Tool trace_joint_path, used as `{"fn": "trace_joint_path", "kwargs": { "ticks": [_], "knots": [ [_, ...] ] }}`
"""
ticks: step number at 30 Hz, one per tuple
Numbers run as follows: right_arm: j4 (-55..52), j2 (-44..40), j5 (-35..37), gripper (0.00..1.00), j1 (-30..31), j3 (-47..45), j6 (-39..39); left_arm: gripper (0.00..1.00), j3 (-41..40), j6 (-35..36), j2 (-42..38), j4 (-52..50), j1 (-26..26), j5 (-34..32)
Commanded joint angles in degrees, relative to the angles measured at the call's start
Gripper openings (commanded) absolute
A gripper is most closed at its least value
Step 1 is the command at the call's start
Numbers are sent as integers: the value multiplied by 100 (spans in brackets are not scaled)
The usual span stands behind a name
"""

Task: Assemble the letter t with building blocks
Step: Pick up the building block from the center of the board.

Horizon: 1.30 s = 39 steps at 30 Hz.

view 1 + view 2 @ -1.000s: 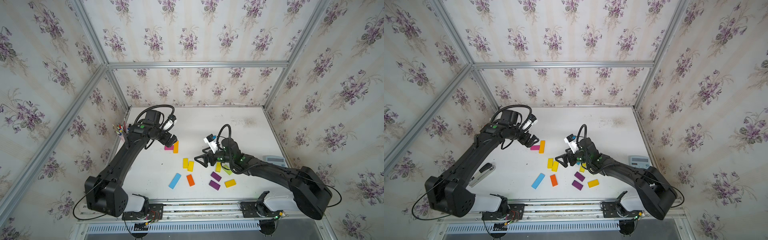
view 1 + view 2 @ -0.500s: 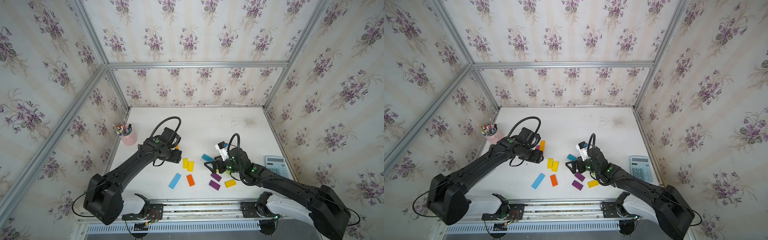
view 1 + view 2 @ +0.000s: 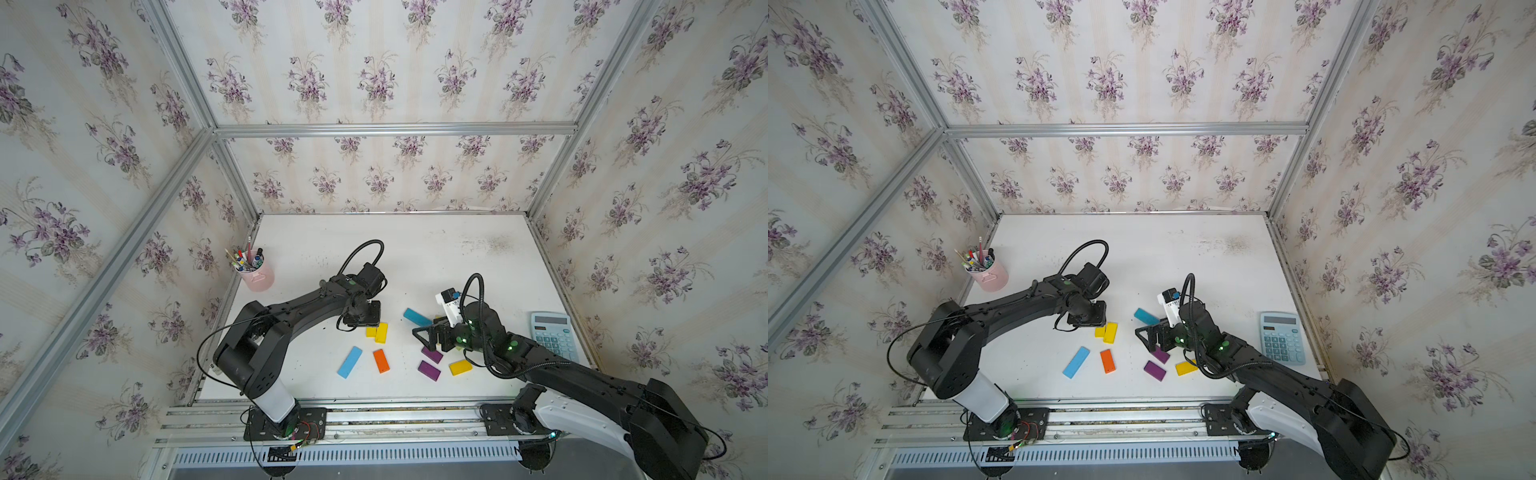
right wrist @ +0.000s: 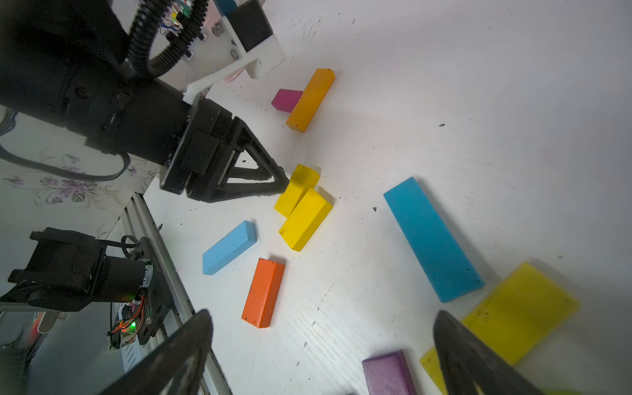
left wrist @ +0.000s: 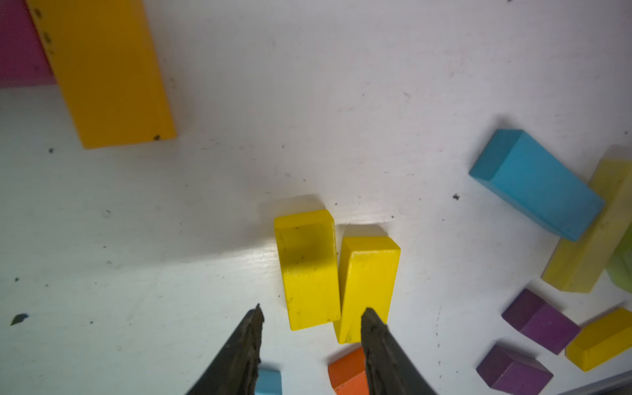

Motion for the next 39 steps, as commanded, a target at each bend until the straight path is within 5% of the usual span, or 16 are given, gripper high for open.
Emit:
{"fn": "trace_joint_path", "kwargs": {
  "ticks": [1, 12, 20, 39],
  "knots": [
    [-5, -73, -86, 100, 13, -17, -65, 48, 68, -374, 136, 72, -52, -323],
    [310, -268, -732, 100, 90, -261, -56, 47, 95, -388, 326, 3, -99, -486],
    [653, -100, -490, 100, 610, -407, 201, 47, 77, -397, 449, 85, -150, -431],
    [592, 21, -401, 100, 607, -299, 105, 50, 251, -310, 541, -182, -363, -703]
  ]
}}
